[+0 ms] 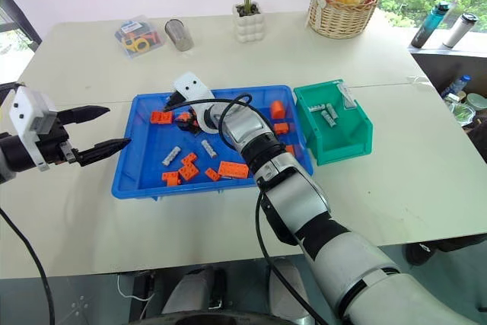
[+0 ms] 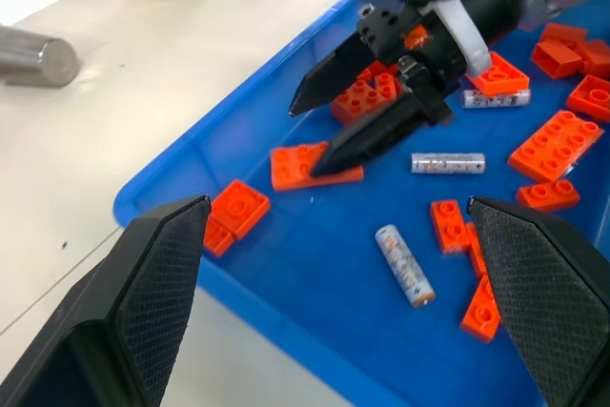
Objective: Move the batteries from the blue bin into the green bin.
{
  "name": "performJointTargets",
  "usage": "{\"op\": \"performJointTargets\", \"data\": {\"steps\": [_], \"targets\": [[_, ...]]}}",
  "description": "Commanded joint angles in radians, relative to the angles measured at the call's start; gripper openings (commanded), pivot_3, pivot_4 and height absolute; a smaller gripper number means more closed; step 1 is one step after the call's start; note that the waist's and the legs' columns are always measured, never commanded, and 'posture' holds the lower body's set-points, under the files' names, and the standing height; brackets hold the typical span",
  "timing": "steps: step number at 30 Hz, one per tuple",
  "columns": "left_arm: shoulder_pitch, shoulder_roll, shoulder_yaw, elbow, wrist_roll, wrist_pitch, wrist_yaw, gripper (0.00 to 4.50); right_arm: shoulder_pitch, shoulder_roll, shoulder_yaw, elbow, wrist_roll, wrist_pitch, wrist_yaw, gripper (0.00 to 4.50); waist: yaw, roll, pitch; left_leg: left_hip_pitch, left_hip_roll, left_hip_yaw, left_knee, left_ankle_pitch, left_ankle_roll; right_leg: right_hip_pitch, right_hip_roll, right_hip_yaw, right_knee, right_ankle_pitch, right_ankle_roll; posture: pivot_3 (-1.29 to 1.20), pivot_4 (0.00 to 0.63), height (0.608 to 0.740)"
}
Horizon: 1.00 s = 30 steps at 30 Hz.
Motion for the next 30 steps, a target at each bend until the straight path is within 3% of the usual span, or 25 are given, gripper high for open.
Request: {"op": "performJointTargets", "data": {"steps": [1,8,12,30], "targets": [[-0.006,0.0,0.013,-0.013,-0.007,-0.006,0.0,4.5,-0.01,0.01,-0.015,-0.088,0.014,0.014,0.04,3.58,-0.002,0.0,0.0,0.0,0.0,0.0,0.0,0.0,0.0,0.0,0.0,0.0,0.0,0.0,0.0,0.0,0.15,0.737],[0.006,0.012,0.013,-0.032,-0.024,0.013,-0.03,4.5,0.132,0.003,0.079,-0.461,0.095,0.369,0.203,3.58,0.001,0.0,0.0,0.0,0.001,0.0,0.0,0.0,-0.001,-0.001,0.0,0.001,0.001,0.0,0.0,0.0,0.15,0.737],[0.018,0.032,0.022,-0.047,-0.047,0.031,-0.079,4.5,0.213,-0.004,0.174,-0.575,0.103,0.45,0.241,3.58,0.005,0.0,0.0,0.0,0.0,-0.001,0.0,0.0,-0.001,0.0,0.0,0.001,0.001,0.0,0.0,0.0,0.15,0.737],[0.035,0.073,0.041,-0.071,-0.068,0.055,-0.152,4.5,0.242,-0.011,0.258,-0.458,0.004,0.251,0.183,3.58,0.006,0.0,0.0,0.0,0.0,-0.003,-0.001,0.0,-0.001,0.001,0.0,0.001,0.0,0.0,0.0,0.0,0.15,0.737]]}}
